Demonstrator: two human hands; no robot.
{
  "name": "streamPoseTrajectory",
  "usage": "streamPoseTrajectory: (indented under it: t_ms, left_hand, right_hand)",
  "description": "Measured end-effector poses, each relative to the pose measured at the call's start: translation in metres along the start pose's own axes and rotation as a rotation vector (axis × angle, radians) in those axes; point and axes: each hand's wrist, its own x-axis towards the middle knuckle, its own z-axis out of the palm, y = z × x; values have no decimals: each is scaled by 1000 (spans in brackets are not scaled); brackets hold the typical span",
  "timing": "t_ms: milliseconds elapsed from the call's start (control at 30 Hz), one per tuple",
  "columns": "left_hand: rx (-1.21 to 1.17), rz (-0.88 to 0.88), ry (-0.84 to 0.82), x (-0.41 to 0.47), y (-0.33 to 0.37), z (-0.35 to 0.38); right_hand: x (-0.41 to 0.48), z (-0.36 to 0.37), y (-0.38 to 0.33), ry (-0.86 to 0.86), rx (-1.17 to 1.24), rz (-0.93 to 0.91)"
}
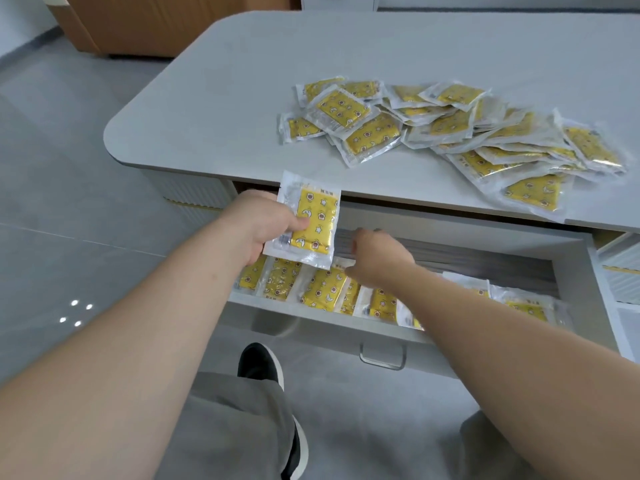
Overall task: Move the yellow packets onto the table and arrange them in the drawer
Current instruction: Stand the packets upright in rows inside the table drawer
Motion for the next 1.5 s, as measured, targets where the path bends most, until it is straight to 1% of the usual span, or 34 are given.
streamPoseTrajectory:
  t_ms: [100,200,333,400,533,733,867,1000,1067,1100,1167,1333,1400,1467,1500]
  left_hand:
    - [145,-35,-50,9,-4,16]
    - [305,-110,-84,20,-11,42]
    - [380,-252,-211,30,-19,79]
    - [447,-277,-246,33,-20,94]
    - [699,-244,-250,36,-18,110]
    - [1200,-158,-187,37,-16,124]
    - [1361,-80,-73,30,-14,130]
    - [1534,-53,-58,21,-1,138]
    - [1532,-32,-48,13,15,143]
    - [1501,9,-36,9,25,145]
    - [1406,150,22,-2,47,144]
    - [1078,513,286,-13,79,126]
    - [991,615,352,-6,83,123]
    - [1016,671,383,5,83,122]
    - [1049,668,382,10,81,122]
  right_hand:
    - [-7,-21,26,37,68,64]
    - [-23,-33,52,42,70,101]
    - [-41,-36,78,27,27,101]
    - [-48,-38,86,29,13,87]
    - [-55,-43,92,41,-4,33]
    - [-64,-51,103,36,20,27]
    - [-70,-55,109,25,27,34]
    - [-77,-63,112,38,47,37]
    - [-80,-70,112,60,64,28]
    - [-82,-74,111,72,75,26]
    - [-85,-83,110,108,114,19]
    - [-87,-110,110,268,207,5]
    - [-87,-122,111,343,182,13]
    - [-87,-131,113,428,94,44]
    - [-87,-135,115,468,34,65]
